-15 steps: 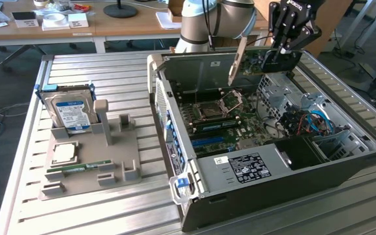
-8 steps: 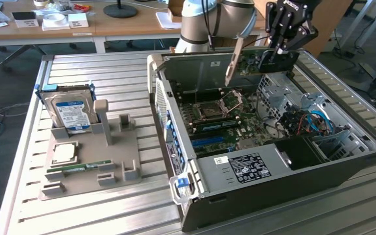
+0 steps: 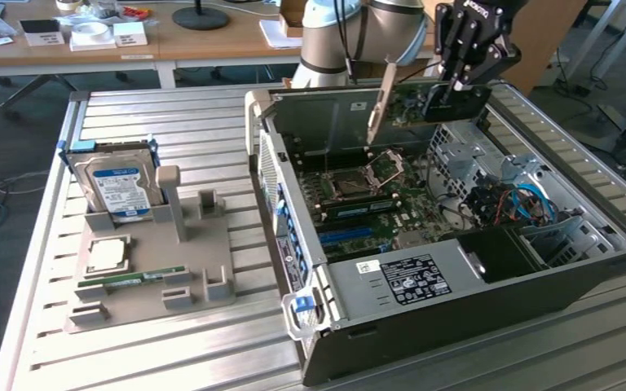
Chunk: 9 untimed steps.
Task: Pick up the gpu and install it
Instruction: 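Insert the gpu into the slot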
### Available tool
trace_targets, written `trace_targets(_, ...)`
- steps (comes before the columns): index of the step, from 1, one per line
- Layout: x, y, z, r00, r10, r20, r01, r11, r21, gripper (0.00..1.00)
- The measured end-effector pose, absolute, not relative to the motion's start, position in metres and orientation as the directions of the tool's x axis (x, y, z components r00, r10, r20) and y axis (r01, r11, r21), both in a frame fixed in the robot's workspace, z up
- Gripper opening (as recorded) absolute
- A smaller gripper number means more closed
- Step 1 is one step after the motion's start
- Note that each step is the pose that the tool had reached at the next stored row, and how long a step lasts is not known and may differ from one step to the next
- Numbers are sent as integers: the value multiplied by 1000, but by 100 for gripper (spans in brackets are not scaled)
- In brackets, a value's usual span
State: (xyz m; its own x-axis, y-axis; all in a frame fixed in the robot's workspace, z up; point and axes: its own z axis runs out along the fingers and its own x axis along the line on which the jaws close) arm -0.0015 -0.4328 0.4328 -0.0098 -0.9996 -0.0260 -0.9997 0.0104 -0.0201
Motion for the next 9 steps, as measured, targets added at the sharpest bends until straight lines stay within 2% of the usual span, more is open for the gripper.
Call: trace_targets(9, -4, -433, 433, -10, -1000, -26, -1000, 10, -20, 27)
